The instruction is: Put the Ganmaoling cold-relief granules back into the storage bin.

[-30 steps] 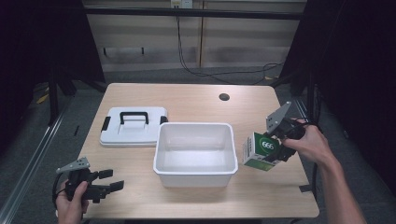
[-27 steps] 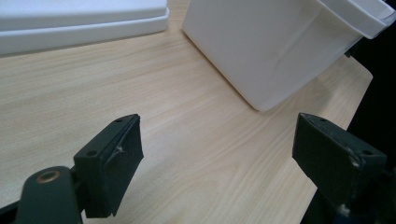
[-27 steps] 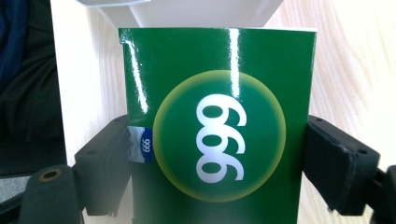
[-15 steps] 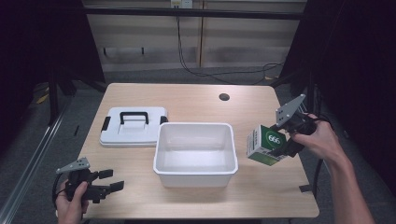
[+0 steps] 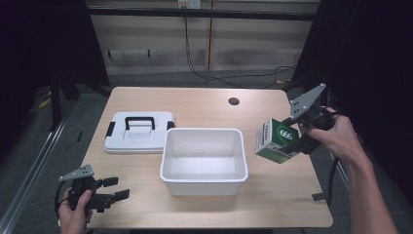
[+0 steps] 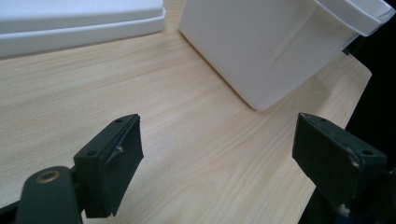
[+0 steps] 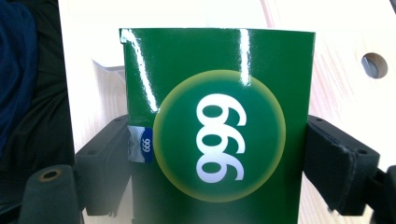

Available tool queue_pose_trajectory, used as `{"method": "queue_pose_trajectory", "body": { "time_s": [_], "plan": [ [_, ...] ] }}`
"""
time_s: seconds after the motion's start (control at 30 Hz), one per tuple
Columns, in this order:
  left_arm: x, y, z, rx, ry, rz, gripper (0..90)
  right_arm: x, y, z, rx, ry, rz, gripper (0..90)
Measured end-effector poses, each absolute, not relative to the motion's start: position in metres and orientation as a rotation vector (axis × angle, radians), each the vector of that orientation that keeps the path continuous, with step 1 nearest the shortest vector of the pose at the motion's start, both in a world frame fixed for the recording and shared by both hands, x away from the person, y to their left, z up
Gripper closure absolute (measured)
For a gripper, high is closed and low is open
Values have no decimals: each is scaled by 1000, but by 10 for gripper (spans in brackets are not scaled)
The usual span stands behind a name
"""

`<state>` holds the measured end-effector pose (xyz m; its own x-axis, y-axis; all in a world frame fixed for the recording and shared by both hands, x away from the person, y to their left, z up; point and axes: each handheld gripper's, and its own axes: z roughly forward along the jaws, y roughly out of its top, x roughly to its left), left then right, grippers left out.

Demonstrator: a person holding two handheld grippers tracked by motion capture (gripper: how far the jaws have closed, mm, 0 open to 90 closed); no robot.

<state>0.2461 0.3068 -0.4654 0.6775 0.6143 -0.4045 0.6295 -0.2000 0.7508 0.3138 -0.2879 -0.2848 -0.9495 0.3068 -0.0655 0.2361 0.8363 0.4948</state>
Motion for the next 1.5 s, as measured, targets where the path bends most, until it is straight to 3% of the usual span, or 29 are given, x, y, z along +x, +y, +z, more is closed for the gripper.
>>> {"method": "queue_pose_trajectory", "body": {
  "time_s": [0.57,1.5],
  "plan": [
    [246,307,-466,1878,977,-24,161,323,-248,-254,299,2874,750,165],
    [246,307,-466,1878,969,-26,161,350,-165,-275,218,3015,607,164]
  ]
}}
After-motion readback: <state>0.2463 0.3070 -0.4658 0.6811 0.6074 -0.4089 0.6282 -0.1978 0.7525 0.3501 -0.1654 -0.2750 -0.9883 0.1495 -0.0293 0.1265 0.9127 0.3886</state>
